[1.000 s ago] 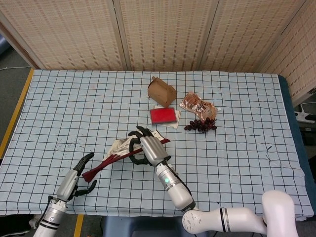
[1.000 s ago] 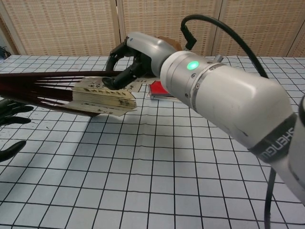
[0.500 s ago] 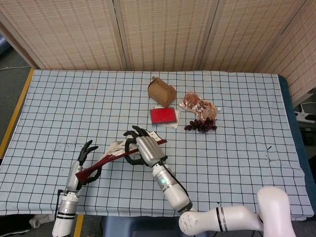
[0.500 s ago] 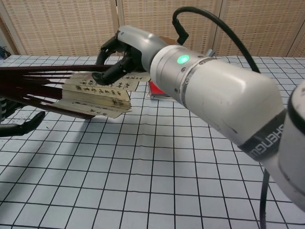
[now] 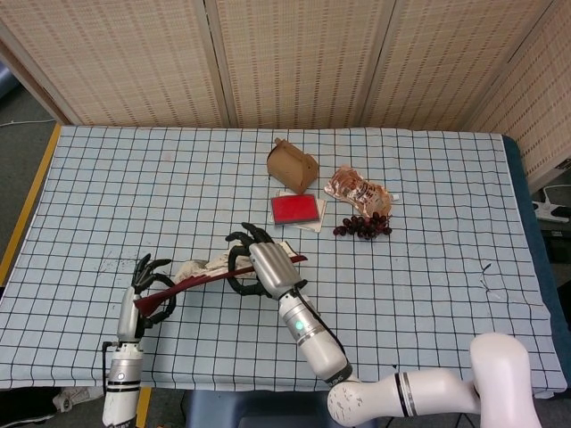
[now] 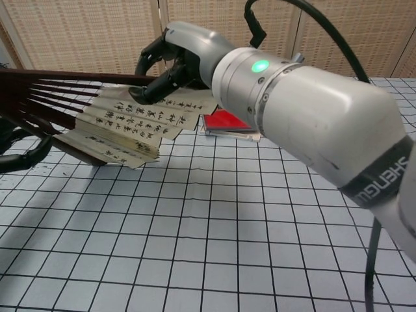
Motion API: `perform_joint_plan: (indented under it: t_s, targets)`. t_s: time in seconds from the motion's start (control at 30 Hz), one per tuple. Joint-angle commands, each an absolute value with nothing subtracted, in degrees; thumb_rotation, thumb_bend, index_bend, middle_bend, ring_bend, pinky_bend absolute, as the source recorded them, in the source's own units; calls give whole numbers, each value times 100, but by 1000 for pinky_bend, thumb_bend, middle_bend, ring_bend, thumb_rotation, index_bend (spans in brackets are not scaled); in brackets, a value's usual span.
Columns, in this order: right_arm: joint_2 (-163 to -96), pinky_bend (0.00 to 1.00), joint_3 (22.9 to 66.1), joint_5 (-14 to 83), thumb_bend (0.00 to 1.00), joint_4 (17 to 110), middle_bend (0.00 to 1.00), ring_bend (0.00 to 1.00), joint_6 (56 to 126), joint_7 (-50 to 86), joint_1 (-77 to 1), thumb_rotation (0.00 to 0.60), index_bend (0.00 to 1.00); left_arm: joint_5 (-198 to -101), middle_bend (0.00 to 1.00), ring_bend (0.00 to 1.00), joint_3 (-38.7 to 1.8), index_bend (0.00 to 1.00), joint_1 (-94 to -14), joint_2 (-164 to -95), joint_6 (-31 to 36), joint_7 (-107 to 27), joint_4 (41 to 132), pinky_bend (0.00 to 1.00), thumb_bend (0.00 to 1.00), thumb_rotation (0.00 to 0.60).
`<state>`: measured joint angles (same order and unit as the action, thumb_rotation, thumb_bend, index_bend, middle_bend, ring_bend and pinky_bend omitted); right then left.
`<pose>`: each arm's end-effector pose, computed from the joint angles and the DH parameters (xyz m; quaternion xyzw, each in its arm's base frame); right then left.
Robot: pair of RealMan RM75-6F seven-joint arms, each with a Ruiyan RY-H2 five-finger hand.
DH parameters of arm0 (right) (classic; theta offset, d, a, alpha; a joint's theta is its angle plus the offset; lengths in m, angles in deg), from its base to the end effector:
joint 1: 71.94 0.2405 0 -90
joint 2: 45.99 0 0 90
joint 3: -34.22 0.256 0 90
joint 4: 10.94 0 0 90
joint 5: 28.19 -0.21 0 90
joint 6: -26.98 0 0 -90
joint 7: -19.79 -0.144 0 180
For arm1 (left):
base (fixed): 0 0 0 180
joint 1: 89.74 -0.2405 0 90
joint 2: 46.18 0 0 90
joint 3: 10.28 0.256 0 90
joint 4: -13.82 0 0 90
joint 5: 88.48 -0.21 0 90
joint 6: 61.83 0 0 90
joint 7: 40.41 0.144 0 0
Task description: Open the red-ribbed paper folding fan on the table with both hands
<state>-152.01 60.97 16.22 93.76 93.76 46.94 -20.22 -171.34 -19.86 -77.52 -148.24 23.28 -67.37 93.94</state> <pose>0.0339 -0.2954 -0.0387 0.6086 -0.5472 0.5185 0.2477 -0.2220 0.2285 -0.0097 -0.3552 -0.5813 -0.6455 0.3454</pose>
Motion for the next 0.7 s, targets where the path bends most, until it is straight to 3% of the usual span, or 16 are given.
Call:
perform_joint_plan:
  t_s: [0.03,0.43,0.7]
  targets:
    - [-15137,82,6088,1634,462,9432,203,0,9407,4672,-2024,600,777,-17078,289,68,-2080,769,-7770,-14862,2415,-6688,9381,128,658,600]
    - [-14385,82,5707,2359,462,9988,203,0,9662,4861,-2233,600,769,-16893,371,144,-2648,765,-7679,-14803,2756,-6428,9008,140,665,600]
    - [-14108,93,5279,3025,462,10132,203,0,9823,5019,-2367,600,769,-17234,352,136,-2560,626,-7606,-14958,3140,-6176,8406,133,645,600]
